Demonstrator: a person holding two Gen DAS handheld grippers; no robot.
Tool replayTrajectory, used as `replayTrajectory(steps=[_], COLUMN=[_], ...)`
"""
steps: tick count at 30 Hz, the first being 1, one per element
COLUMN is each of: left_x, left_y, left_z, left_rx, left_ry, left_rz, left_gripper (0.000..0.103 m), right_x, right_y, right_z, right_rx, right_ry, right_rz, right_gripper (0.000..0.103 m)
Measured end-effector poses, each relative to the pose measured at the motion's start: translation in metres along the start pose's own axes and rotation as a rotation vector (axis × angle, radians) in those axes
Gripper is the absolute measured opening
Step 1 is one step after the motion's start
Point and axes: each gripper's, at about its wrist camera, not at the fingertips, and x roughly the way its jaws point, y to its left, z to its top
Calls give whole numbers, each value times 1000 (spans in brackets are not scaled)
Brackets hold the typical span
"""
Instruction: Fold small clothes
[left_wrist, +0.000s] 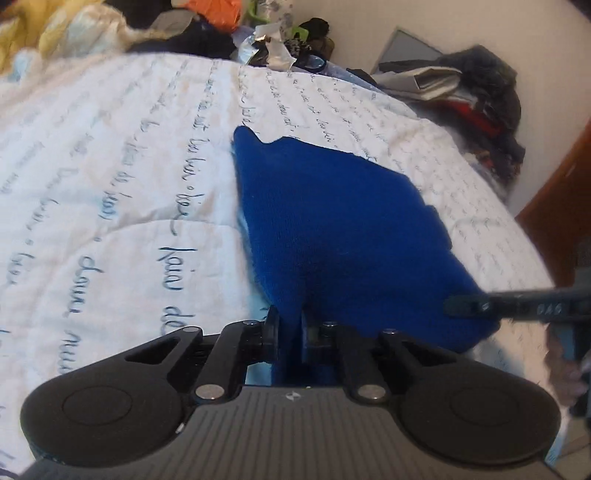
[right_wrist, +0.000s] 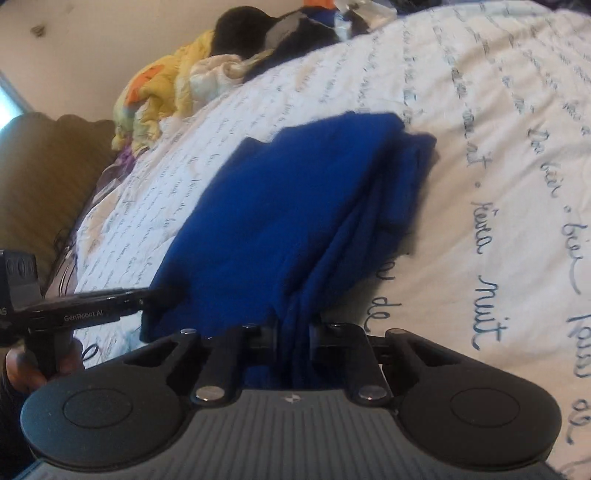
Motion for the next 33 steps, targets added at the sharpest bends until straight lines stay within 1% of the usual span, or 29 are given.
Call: replayTrajectory(steps=[1, 2, 3, 4, 5, 6, 7, 8, 9, 10, 11, 12, 13, 14, 15, 16, 18, 21, 22, 24, 25, 26, 27, 28, 29, 30, 31, 32, 33], left_x=[2, 2, -2, -9, -17, -26, -31, -32, -27, -17, 3, 25, 48, 63, 68, 75, 81, 86, 84, 68, 56, 45, 36, 32, 33, 42, 51, 55, 59], left_y=[0, 0, -2, -6, -11, -17, -25, -37, -47, -56, -67, -72, -71, -68, -70, -72, -76, -73, -73, -74, -73, -72, -70, -69, -69, -70, -70, -74, -77], left_z=[-6, -12, -16, -18, -16, -14, -12, -7, -2, 5, 14, 21, 27, 29, 28, 28, 30, 33, 33, 24, 17, 8, 0, -6, -10, -12, -13, -15, -14], left_rx=[29, 53, 63, 72, 87, 106, 128, 160, 185, 211, 239, 259, 256, 259, 295, 333, 354, 353, 346, 321, 307, 291, 276, 269, 269, 271, 275, 310, 325], left_ry=[7, -6, -40, -75, -119, -170, -210, -239, -239, -224, -180, -125, -62, -57, -88, -96, -93, -101, -103, -133, -144, -160, -176, -179, -160, -115, -95, -134, -131], left_rz=[19, 39, 58, 88, 94, 75, 48, 11, -11, -30, -38, -23, 14, 27, 42, 65, 86, 88, 89, 108, 108, 99, 80, 62, 53, 52, 61, 96, 109], left_gripper=[20, 33, 44, 53, 67, 76, 79, 83, 83, 83, 83, 79, 73, 69, 70, 71, 72, 72, 72, 71, 72, 82, 91, 93, 92, 89, 89, 90, 92], right_x=[-2, 1, 0, -2, -6, -12, -19, -24, -22, -13, 3, 25, 48, 72, 84, 92, 101, 110, 108, 100, 93, 79, 63, 49, 42, 44, 55, 65, 67], right_y=[-1, -3, -5, -6, -6, -3, 3, 10, 18, 24, 28, 30, 30, 28, 30, 32, 35, 37, 36, 36, 40, 45, 49, 53, 57, 57, 54, 49, 47], right_z=[-5, -12, -17, -17, -14, -7, 0, 10, 22, 36, 51, 65, 76, 84, 85, 88, 100, 107, 104, 99, 89, 76, 61, 45, 30, 20, 15, 9, 3], right_rx=[-12, -29, -41, -24, 1, 20, 9, -21, -51, -78, -96, -114, -140, -170, -259, -303, -281, -298, -297, -302, -284, -258, -251, -258, -266, -259, -238, -253, -311], right_ry=[5, 14, -24, -36, -40, -71, -131, -193, -231, -229, -193, -139, -88, -40, -83, -87, -81, -79, -82, -103, -121, -153, -204, -244, -250, -212, -141, -133, -183], right_rz=[-28, -81, -67, -71, -92, -111, -108, -94, -78, -57, -50, -69, -126, -194, -226, -253, -272, -291, -285, -278, -308, -338, -324, -269, -197, -151, -145, -156, -155], right_gripper=[14, 16, 24, 27, 32, 35, 38, 54, 78, 84, 82, 82, 82, 82, 82, 82, 82, 82, 83, 82, 82, 82, 83, 83, 85, 85, 85, 85, 85])
